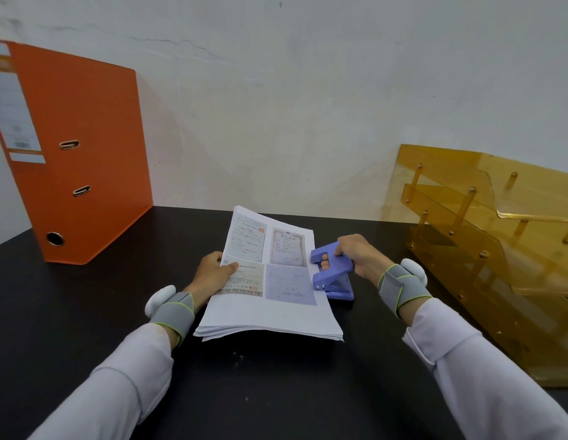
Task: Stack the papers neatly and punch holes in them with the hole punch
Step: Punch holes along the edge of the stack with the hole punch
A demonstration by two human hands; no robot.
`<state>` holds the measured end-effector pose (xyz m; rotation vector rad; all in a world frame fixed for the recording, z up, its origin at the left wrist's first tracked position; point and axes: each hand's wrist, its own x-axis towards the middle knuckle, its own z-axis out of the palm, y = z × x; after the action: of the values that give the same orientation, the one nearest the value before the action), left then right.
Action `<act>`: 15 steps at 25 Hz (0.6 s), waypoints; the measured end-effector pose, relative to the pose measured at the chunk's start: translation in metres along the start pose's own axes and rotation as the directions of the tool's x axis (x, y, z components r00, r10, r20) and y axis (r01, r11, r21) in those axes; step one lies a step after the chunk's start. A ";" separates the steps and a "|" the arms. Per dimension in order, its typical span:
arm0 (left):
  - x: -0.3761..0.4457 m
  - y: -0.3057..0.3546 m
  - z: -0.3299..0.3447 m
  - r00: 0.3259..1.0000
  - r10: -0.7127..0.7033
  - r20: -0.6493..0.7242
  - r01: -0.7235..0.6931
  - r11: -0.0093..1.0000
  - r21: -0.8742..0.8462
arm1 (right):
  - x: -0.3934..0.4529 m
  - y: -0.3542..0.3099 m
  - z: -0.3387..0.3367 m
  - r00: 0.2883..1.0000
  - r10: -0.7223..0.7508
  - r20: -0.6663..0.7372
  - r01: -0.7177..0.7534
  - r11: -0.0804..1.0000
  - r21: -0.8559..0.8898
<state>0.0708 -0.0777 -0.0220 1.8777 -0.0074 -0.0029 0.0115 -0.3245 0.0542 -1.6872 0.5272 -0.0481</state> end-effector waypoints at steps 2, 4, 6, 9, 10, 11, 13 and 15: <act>0.000 0.000 0.000 1.000 0.003 0.002 -0.003 1.000 -0.008 | 0.003 -0.003 -0.005 1.000 -0.014 -0.025 0.014 1.000 -0.003; 0.000 0.000 -0.001 1.000 0.003 0.001 -0.003 1.000 -0.029 | 0.006 -0.007 -0.009 0.999 -0.026 -0.036 0.026 1.000 -0.005; 0.000 0.000 -0.002 1.000 0.004 -0.004 -0.005 0.999 -0.050 | 0.009 -0.012 -0.014 0.998 -0.042 -0.049 0.043 0.999 0.001; 0.000 0.000 -0.003 1.000 0.002 -0.010 -0.003 0.998 -0.067 | 0.016 -0.020 -0.020 0.996 -0.048 -0.073 0.050 0.998 0.026; 0.000 -0.001 -0.003 1.000 0.002 -0.010 -0.003 0.997 -0.071 | 0.020 -0.021 -0.022 0.995 -0.047 -0.086 0.050 0.998 0.032; 0.000 -0.001 -0.004 1.000 0.003 -0.008 -0.004 0.997 -0.077 | 0.023 -0.022 -0.023 0.994 -0.049 -0.099 0.054 0.997 0.051; 0.000 0.000 -0.004 1.000 0.003 -0.003 -0.004 0.996 -0.089 | 0.029 -0.024 -0.022 0.989 -0.042 -0.139 0.062 0.988 0.141; -0.001 0.001 -0.004 1.000 0.003 -0.006 -0.003 0.995 -0.098 | 0.037 -0.026 -0.019 0.982 -0.035 -0.187 0.082 0.963 0.255</act>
<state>0.0700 -0.0743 -0.0198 1.7799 -0.0056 0.0047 0.0466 -0.3531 0.0732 -1.4460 0.5796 -0.3048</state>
